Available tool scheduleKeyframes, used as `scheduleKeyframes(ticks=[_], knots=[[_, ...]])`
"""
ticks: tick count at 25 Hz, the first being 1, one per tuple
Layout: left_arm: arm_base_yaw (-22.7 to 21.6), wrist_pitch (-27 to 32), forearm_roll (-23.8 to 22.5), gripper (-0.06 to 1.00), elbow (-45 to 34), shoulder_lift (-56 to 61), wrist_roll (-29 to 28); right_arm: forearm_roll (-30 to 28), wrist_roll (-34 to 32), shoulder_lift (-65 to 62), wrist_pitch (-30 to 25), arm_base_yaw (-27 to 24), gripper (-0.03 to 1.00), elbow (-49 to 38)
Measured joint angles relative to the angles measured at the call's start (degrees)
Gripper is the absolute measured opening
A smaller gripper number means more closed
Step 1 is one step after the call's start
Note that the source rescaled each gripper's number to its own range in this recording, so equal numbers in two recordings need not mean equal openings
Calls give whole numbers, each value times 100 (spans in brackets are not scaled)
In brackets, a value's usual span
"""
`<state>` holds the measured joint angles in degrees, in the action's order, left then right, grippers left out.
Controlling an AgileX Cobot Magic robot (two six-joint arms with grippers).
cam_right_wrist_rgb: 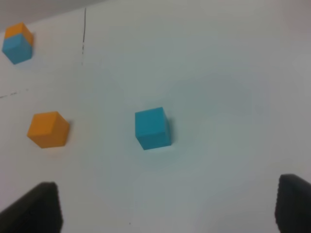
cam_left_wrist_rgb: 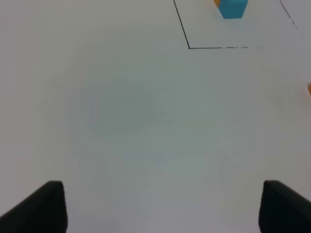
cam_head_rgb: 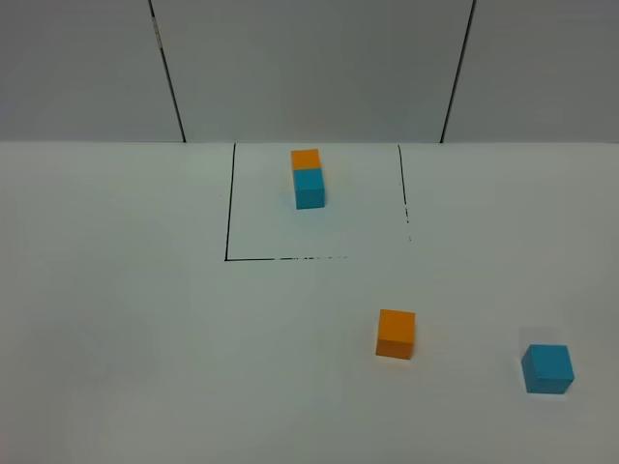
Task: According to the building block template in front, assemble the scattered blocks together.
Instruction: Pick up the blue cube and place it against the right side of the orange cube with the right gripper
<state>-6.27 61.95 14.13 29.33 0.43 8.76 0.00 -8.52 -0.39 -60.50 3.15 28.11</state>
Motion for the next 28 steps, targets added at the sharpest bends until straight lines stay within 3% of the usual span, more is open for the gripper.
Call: scheduleKeyframes(ticks=[28], knots=[[0,-5,0,68,0,0,0,0,0,0,0,0,75,0]])
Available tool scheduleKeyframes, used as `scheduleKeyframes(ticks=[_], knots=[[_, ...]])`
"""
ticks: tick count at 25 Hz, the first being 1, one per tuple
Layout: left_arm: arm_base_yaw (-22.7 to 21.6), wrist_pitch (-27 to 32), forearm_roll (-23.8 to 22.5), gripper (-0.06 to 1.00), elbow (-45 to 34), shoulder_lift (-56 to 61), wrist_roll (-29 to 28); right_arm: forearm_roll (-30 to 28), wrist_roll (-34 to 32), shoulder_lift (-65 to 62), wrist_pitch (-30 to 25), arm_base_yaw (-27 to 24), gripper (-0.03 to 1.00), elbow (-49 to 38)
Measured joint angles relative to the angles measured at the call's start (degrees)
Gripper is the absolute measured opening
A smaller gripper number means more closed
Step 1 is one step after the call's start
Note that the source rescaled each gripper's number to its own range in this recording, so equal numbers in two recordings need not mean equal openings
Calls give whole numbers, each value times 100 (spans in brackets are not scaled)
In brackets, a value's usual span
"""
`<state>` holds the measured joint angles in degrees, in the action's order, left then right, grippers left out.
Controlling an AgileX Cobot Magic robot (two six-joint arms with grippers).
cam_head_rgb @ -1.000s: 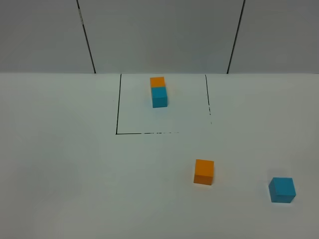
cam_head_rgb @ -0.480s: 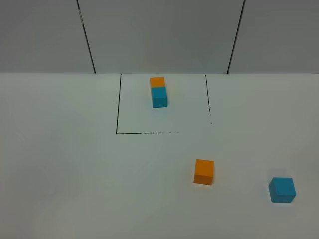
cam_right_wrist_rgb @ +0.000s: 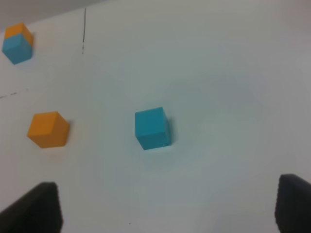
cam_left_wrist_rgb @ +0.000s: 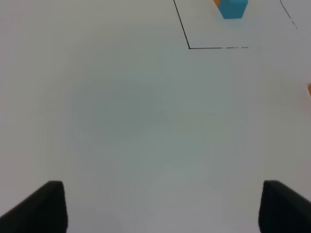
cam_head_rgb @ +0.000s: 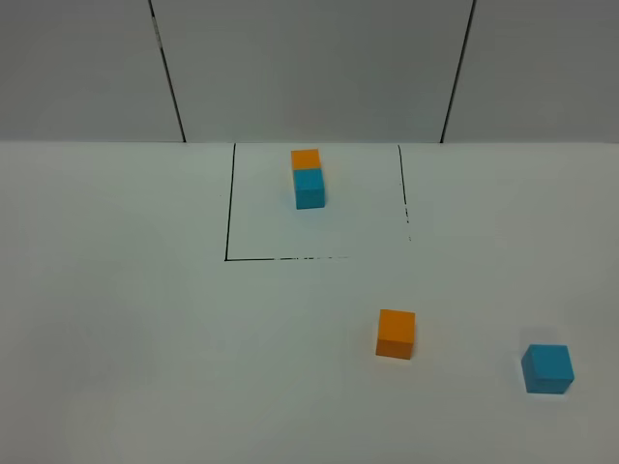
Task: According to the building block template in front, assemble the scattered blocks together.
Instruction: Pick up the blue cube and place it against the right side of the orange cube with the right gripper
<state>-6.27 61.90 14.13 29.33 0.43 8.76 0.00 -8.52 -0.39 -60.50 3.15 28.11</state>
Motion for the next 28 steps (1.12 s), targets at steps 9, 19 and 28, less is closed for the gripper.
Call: scheduleKeyframes(ticks=[9,19,28], knots=[[0,0,0,68,0,0,0,43,89,934,28,0,79,61],[0,0,0,68,0,0,0,1285,1640,6480,708,0,94,1612],[0,0,0,68,0,0,0,1373,1846,9272,1545,19,94,2417]])
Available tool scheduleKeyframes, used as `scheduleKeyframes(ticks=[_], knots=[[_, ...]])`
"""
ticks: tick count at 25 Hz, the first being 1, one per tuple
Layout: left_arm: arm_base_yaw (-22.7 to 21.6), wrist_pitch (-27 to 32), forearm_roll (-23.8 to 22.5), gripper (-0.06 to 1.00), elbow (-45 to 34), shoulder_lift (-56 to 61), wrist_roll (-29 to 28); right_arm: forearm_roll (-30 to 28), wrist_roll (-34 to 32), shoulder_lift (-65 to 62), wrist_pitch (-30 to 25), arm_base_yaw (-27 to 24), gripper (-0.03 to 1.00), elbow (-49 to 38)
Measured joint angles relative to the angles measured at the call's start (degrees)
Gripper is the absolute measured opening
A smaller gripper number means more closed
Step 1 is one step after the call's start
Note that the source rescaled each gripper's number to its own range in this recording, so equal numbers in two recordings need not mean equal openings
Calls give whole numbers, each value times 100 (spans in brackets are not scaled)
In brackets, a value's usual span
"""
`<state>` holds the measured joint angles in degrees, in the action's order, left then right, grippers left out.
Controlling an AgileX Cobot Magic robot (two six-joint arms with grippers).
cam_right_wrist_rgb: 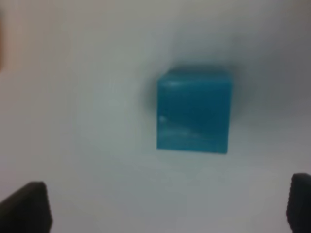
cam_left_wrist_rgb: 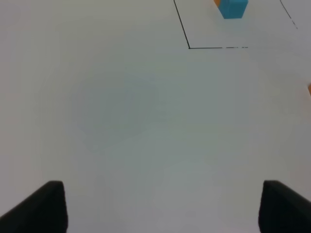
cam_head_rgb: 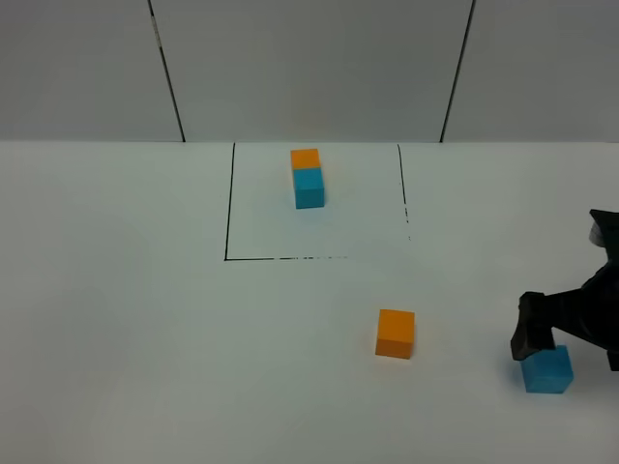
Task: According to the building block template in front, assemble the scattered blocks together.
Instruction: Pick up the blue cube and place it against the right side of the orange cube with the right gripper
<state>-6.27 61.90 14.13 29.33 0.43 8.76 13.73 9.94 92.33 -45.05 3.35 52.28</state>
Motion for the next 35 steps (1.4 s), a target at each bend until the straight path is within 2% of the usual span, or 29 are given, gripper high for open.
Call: scheduleKeyframes(ticks=[5,9,14,27,29,31,33,35], knots=[[0,0,0,68,0,0,0,-16,0,560,443,145,92,0],[0,0,0,68,0,0,0,-286,-244,813,711,201,89,0],[0,0,0,68,0,0,0,-619,-496,1066,742,214,84,5],[0,0,0,68,0,0,0,-758,-591,1555,871,243,77,54],[0,0,0,68,0,0,0,-782,-598,1574,871,243,72,54],[0,0,0,68,0,0,0,-827,-606,1608,857,243,62,67],[0,0,-2,68,0,0,0,-953,-605,1614,837,243,46,73],[0,0,-2,68,0,0,0,-973,-600,1619,897,243,20,85]])
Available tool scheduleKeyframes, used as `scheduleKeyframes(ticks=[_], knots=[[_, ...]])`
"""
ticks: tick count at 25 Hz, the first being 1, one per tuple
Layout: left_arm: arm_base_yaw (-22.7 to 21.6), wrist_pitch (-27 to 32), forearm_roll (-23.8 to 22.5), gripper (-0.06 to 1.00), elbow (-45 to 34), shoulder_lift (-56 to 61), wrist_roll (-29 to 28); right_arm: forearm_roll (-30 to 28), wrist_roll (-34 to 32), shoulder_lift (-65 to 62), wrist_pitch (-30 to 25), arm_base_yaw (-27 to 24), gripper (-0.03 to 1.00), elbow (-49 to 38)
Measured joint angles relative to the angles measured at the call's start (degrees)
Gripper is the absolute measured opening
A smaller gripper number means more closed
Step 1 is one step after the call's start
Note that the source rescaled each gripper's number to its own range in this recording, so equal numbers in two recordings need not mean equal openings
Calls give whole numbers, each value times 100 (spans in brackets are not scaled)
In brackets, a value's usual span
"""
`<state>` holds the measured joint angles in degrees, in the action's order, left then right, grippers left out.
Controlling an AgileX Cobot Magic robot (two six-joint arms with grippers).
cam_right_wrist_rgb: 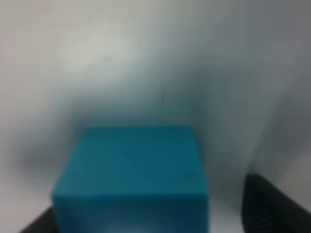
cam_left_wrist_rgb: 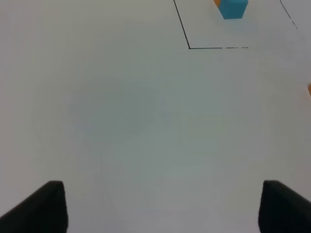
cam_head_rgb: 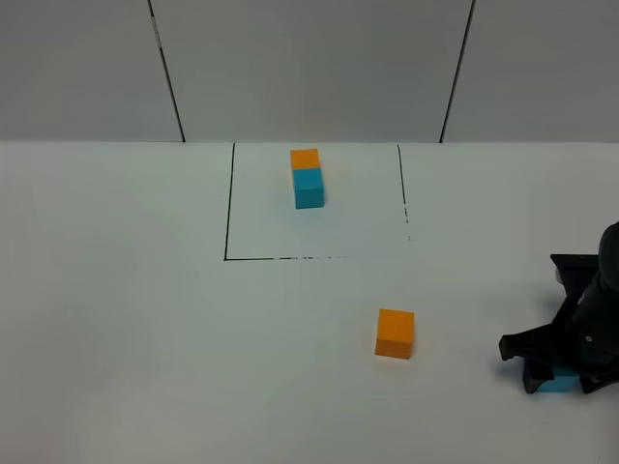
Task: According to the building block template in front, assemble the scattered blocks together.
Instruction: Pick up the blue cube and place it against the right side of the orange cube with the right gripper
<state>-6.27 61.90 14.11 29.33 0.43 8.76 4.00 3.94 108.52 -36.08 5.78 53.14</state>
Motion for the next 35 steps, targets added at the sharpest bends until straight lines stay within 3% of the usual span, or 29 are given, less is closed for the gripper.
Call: scheduleKeyframes(ticks=[1,2,7,11,16,21,25,35], knots=[[0,0,0,68,0,0,0,6,0,6,19,0,6,12],[0,0,0,68,0,0,0,19,19,6,19,0,1,19],[0,0,0,68,0,0,0,-137,734,-3,-348,114,1,179],[0,0,0,68,0,0,-2,-1064,1324,-81,-1138,559,1,772],[0,0,0,68,0,0,-2,-2193,3075,-101,-1631,1067,1,1279],[0,-2,0,68,0,0,-2,-2247,4334,116,-1358,1405,1,1303],[0,-2,0,68,0,0,-2,-2165,4603,250,-888,1585,1,1315],[0,-2,0,68,0,0,-2,-1835,5124,608,-726,1660,1,1314]])
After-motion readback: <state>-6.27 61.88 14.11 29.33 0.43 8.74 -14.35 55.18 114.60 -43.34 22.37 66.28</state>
